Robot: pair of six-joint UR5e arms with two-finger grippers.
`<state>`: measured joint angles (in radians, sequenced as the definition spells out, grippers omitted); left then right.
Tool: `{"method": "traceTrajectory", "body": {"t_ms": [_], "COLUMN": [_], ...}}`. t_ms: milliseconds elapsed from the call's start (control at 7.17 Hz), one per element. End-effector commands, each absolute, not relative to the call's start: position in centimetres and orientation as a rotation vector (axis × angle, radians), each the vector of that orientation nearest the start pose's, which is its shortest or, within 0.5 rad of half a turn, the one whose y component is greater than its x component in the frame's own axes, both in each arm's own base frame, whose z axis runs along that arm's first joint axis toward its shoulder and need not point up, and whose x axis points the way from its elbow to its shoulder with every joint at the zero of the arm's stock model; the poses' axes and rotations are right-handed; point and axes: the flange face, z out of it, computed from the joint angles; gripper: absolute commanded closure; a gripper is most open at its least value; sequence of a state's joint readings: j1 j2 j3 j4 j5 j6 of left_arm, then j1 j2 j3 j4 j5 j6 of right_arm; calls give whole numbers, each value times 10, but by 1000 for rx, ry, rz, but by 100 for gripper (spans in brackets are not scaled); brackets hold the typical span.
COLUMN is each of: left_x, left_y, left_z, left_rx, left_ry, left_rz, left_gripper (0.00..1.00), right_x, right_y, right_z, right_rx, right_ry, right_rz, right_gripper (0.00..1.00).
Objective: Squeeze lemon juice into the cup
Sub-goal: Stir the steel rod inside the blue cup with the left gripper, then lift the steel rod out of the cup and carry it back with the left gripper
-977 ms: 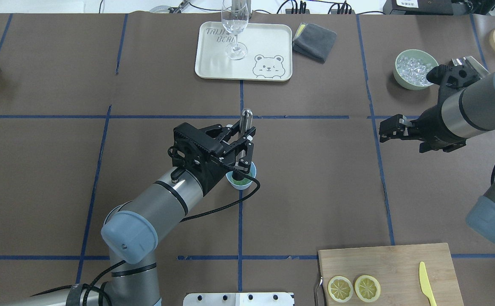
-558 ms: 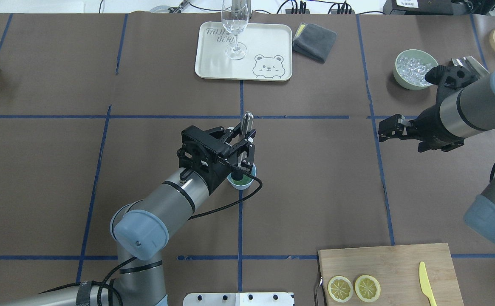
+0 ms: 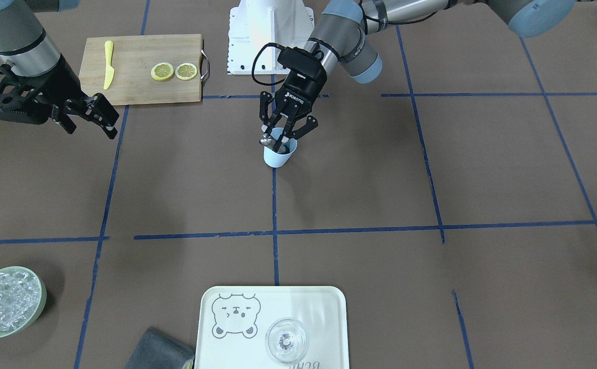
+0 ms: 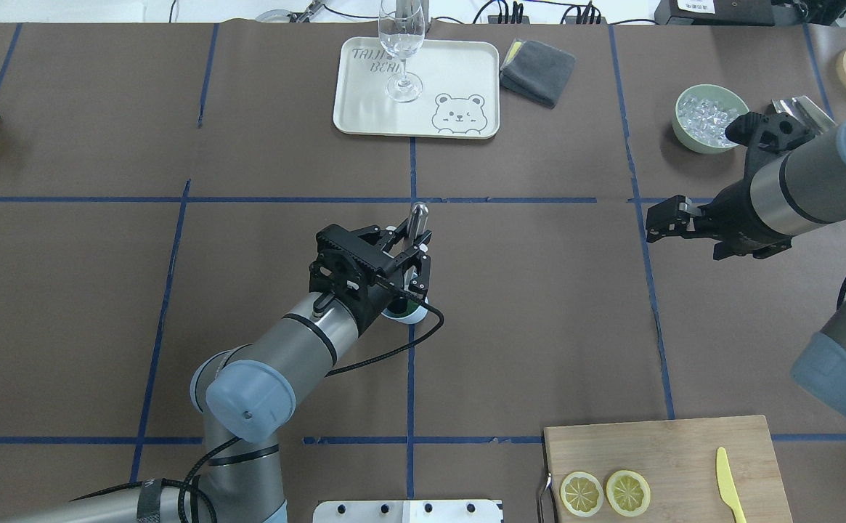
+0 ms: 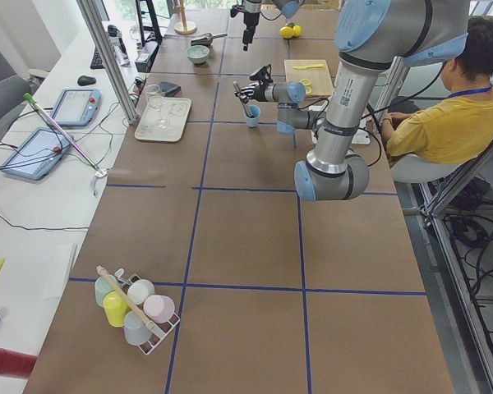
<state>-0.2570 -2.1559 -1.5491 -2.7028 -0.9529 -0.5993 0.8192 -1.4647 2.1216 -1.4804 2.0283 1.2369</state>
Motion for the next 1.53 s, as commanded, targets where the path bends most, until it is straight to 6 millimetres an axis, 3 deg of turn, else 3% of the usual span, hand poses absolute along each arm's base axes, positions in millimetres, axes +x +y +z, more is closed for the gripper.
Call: {"method": "traceTrajectory", "body": {"t_ms": [0, 279, 419, 698, 1116, 1395], "left_x": [563, 527, 512, 469, 461, 449], "left_y": [-345, -337, -336, -370, -429, -466], "left_z": [192, 133, 121, 97, 121, 164], "left_rx": [1307, 1448, 1457, 1507, 1344, 1146], "left_ry": [1059, 1052, 1048, 1009, 850, 763], "left_rz": [21, 80, 79, 26, 224, 262], "left_gripper": [100, 100, 100, 100, 100, 100], "right_x": [-269, -269, -267, -266, -263, -259], "right_y": [-419, -419, -420, -418, -415, -419], "right_z": [343, 343, 342, 342, 347, 357], "right_rx": [35, 34, 39, 30, 13, 14], "right_ry": [-855, -856, -859, -862, -860, -843], "right_rz": [284, 285, 287, 286, 285, 283], "right_gripper": [0, 0, 0, 0, 0, 0]}}
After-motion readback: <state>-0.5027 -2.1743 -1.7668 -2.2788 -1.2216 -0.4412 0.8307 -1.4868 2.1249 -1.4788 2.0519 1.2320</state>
